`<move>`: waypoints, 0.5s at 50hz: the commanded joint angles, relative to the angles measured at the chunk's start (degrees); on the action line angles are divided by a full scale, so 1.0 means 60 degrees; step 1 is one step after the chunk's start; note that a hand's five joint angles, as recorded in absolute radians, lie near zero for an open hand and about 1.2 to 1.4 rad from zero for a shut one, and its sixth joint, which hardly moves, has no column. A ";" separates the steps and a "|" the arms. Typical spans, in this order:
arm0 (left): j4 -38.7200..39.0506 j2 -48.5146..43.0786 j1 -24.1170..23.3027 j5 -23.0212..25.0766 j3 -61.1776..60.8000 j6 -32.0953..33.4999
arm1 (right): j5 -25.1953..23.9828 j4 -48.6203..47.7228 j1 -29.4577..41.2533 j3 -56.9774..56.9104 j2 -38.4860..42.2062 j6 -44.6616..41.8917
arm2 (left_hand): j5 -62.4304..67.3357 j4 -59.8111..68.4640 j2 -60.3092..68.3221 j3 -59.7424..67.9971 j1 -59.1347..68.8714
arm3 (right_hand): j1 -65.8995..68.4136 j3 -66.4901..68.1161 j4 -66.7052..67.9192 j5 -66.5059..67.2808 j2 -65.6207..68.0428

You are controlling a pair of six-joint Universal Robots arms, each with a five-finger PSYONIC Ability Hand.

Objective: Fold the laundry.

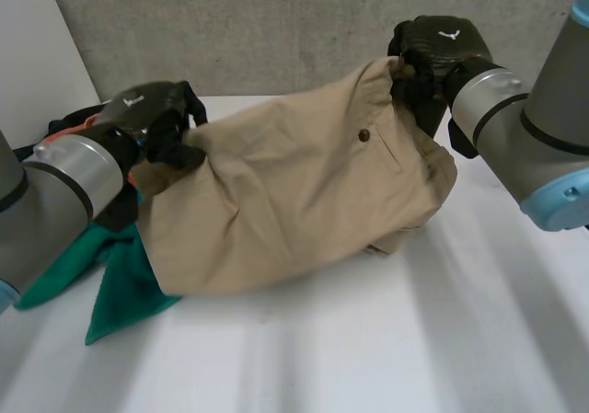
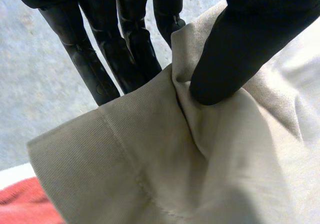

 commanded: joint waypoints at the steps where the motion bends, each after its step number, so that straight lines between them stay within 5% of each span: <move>1: 0.0438 -0.1498 -0.0481 0.0035 -0.0011 -0.0241 | -0.0263 0.0648 0.0118 -0.0784 0.1518 -0.1991 | 0.2489 0.1895 0.1907 0.1966 0.2437 | 0.2582 0.2152 0.1919 0.2209 0.2001; 7: 0.1126 -0.3444 -0.0278 -0.0520 0.0923 0.0285 | 0.0161 -0.0083 0.0484 -0.0375 0.2514 -0.2945 | 0.2489 0.1895 0.1907 0.1966 0.2437 | 0.2582 0.2152 0.1919 0.2209 0.2001; 10: 0.1171 -0.3989 -0.0116 -0.0697 0.1423 0.0476 | 0.0396 -0.0479 0.0572 -0.0096 0.2589 -0.2814 | 0.0093 -0.0501 -0.0489 -0.0430 0.0041 | -0.3228 -0.3657 -0.3890 -0.3600 -0.3808; 11: 0.1099 -0.4223 -0.0028 -0.0770 0.1715 0.0564 | 0.0527 -0.0814 0.0602 0.0064 0.2560 -0.2639 | -0.3138 -0.3732 -0.3720 -0.3661 -0.3190 | -0.8776 -0.9206 -0.9439 -0.9149 -0.9357; 15: 0.0455 -0.4138 0.0089 -0.0640 0.2025 0.0740 | 0.0763 -0.1534 0.0529 0.0358 0.2107 -0.2258 | -0.9178 -0.9772 -0.9759 -0.9701 -0.9229 | -0.9085 -0.9515 -0.9747 -0.9458 -0.9666; 25: -0.0162 -0.0742 0.0441 -0.0390 0.0475 0.0799 | 0.0617 -0.2035 -0.0130 0.1281 -0.0514 -0.2358 | -0.9178 -0.9772 -0.9759 -0.9701 -0.9229 | -0.9085 -0.9515 -0.9747 -0.9458 -0.9666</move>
